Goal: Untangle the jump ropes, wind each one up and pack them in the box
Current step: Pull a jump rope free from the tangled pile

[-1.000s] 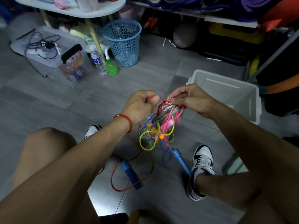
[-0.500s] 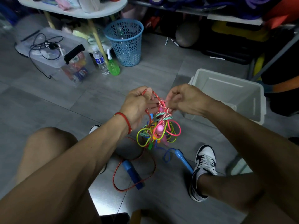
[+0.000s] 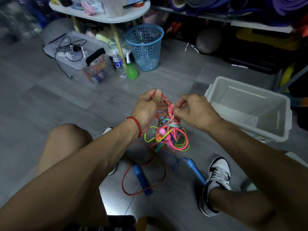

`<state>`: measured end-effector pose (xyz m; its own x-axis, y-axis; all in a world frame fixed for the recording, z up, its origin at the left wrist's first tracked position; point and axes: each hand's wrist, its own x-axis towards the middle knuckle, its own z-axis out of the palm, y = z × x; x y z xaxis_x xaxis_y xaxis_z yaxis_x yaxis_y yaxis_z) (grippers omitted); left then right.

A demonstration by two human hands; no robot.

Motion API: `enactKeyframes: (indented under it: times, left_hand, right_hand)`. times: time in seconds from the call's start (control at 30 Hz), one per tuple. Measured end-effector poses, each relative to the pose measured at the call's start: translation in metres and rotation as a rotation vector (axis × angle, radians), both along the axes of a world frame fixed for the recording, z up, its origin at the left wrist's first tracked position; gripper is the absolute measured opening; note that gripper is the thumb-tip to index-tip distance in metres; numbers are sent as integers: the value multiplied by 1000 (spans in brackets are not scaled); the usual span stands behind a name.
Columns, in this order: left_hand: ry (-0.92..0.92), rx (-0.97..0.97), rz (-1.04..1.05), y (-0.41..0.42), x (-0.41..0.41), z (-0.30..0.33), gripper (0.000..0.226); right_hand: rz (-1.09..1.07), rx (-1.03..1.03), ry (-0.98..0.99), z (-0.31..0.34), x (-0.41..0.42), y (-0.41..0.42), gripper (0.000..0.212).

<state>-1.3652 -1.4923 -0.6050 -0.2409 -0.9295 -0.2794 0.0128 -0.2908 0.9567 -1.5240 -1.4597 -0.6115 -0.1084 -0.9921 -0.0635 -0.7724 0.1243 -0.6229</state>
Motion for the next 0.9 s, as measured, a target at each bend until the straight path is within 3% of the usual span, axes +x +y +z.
enactKeyframes:
  times: [0.07, 0.13, 0.2, 0.3, 0.5, 0.57, 0.7, 0.8, 0.9]
  left_hand:
    - [-18, -31, -6, 2, -1, -3, 27]
    - [-37, -54, -31, 2, 0, -4, 26]
    - [-41, -49, -31, 2, 1, -2, 26]
    - [-19, -40, 12, 1, 1, -3, 27]
    - [-34, 5, 38, -3, -6, -6, 25]
    - [-56, -79, -21, -2, -6, -8, 23]
    - [-204, -205, -152, 0, -2, -12, 38]
    - [-256, -225, -163, -6, -1, -14, 50]
    - [-329, -250, -222, -12, 1, -17, 47]
  right_hand:
    - [4, 15, 1, -3, 1, 1, 36]
    - [21, 18, -62, -5, 1, 2, 33]
    - [17, 30, -259, -6, -1, 1, 17]
    - [-45, 98, -551, -7, -3, 0, 12]
    - [-135, 47, -497, -11, -2, -4, 6]
    - [-179, 23, -458, -12, 0, -5, 4]
    - [-236, -24, -383, -11, 2, -5, 16]
    - [-187, -28, -363, -7, -1, -2, 8]
    - [-145, -30, -271, -9, -3, 0, 8]
